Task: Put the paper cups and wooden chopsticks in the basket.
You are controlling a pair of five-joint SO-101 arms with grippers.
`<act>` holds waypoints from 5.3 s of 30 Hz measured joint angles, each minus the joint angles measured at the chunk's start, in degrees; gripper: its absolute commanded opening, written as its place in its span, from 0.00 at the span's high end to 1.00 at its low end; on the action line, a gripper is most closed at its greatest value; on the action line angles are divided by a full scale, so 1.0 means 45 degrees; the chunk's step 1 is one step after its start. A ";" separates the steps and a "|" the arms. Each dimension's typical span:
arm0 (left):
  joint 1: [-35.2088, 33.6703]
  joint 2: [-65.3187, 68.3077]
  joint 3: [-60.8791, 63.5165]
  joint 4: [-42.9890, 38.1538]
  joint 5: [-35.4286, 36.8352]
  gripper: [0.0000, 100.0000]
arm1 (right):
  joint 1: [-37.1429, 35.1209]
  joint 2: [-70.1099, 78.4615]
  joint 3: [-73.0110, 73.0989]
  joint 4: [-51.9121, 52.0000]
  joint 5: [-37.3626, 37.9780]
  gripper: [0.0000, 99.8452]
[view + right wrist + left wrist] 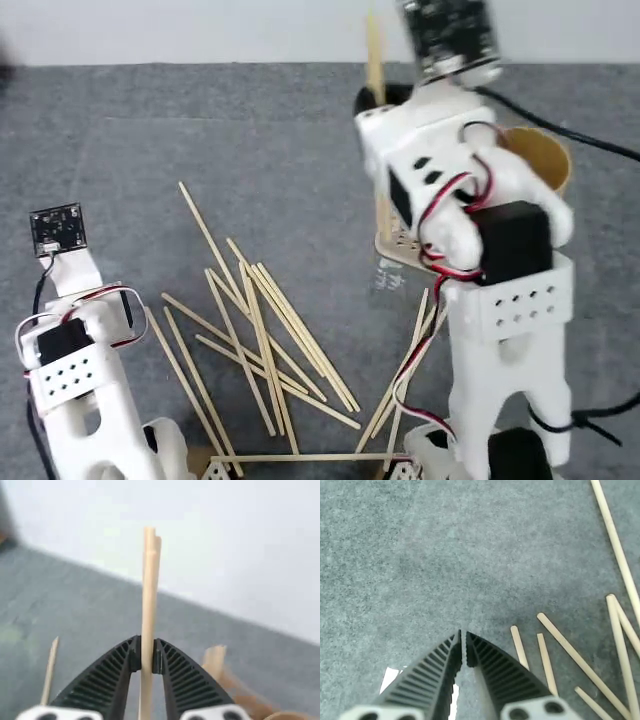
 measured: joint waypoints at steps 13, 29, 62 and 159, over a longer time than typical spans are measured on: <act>0.0000 0.0000 0.0000 0.0000 0.0000 0.98 | 0.2637 -0.0527 0.1875 -0.4532 0.0215 0.99; 0.0000 0.0000 0.0000 0.0000 0.0000 0.98 | 0.2891 -0.2540 0.9690 -0.9612 0.0215 0.96; 0.0000 0.0000 0.0274 -0.0391 0.0000 0.98 | -0.2716 -0.2540 0.8303 0.2559 -0.0332 0.89; 0.0000 0.0000 0.0274 -0.0449 0.0000 0.98 | -0.1485 -0.1661 0.2364 0.0039 -0.0430 0.99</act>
